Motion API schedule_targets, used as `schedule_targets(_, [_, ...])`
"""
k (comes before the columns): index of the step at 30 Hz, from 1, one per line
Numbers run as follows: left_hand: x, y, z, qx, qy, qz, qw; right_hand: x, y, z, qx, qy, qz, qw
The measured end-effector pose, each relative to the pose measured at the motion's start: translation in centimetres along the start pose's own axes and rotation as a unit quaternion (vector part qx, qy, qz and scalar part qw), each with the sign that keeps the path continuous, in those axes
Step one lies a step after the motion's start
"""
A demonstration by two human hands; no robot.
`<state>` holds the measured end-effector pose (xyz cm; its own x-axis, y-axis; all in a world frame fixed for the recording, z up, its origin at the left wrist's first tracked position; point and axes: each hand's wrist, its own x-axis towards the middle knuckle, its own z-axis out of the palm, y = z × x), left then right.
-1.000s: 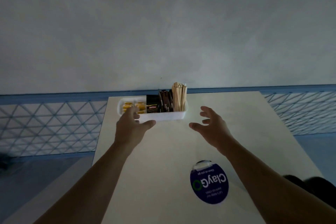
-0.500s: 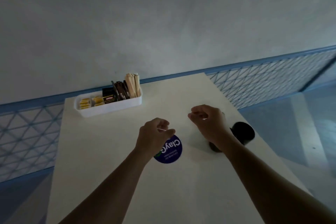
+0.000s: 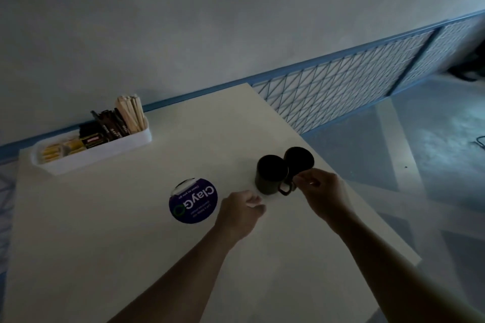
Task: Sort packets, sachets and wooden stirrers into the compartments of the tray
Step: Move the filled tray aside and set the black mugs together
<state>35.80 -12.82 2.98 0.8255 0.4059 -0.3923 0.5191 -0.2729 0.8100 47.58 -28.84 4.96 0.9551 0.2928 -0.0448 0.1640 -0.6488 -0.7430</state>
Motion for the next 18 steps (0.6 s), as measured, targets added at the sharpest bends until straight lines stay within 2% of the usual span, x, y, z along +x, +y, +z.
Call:
schedule_targets(6, [1.5,1.2,3.3,-0.014,-0.047,-0.016,0.999,1.2,3.0,1.4,0.112,-0.043,0.096,0.988])
schedule_targets(10, [2.7,1.6,5.2,-0.059,-0.054,-0.03,0.996,1.8,3.0,1.7,0.145,-0.057,0.124,0.98])
schedule_targets(18, [4.1,2.5,7.8,-0.18,-0.008,-0.06,0.982,2.5,3.5,1.9,0.213,-0.116,0.158,0.957])
